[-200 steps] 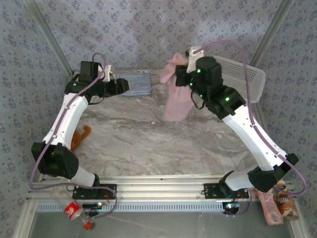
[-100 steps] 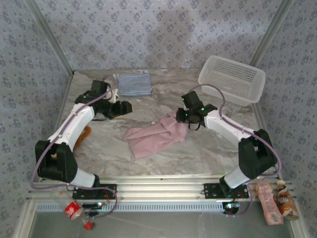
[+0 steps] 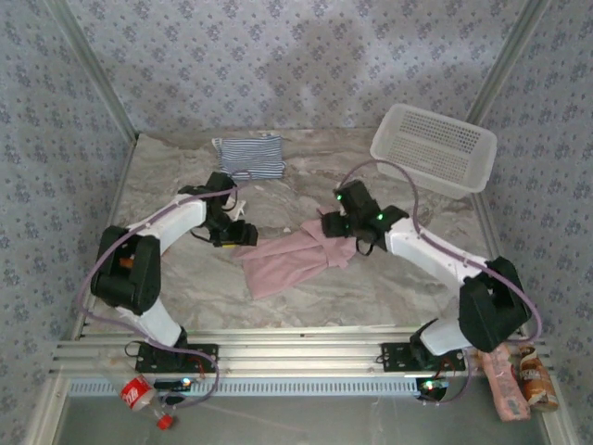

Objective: Fold and stack the tank tops

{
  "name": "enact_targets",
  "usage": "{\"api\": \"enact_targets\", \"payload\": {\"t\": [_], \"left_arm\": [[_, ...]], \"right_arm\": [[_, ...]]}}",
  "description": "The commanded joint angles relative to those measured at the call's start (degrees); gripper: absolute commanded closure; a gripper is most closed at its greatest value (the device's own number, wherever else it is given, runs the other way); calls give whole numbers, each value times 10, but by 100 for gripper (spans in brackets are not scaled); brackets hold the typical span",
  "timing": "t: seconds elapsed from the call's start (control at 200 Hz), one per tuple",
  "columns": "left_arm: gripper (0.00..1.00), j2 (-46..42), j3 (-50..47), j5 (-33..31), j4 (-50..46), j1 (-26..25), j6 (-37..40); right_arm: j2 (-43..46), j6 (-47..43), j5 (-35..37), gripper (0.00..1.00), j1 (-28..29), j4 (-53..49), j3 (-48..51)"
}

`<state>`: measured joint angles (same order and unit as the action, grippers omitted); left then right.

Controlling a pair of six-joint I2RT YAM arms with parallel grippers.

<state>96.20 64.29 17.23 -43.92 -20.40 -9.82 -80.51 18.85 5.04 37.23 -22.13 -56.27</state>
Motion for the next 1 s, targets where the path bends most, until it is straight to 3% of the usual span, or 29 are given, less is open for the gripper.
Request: {"api": "enact_targets", "payload": {"t": [0.0,0.185,0.395,0.485,0.58,0.81,0.994], "left_arm": [[37,17,29,-21,-39,-28,114],[38,47,34,-64,-69,-46,216],[44,74,47,-154,-57,-47,242],[46,83,52,-150,-59,-48,245],[56,87,43,-144,-56,-55,247],[89,91,63,-155,-78,-48,227],[100,66,87,-114,-108,-25,178]], "right_arm": [[19,-36,-55,29,54,41,63],[13,-73,-117,28,115,134,120],[-9,-157,-140,29,193,232,155],[-37,-201,-143,29,227,253,144],[-77,-228,-153,29,246,264,116],[-194,-291,-134,30,284,271,26],[-267,-322,-112,33,294,269,-25]]}}
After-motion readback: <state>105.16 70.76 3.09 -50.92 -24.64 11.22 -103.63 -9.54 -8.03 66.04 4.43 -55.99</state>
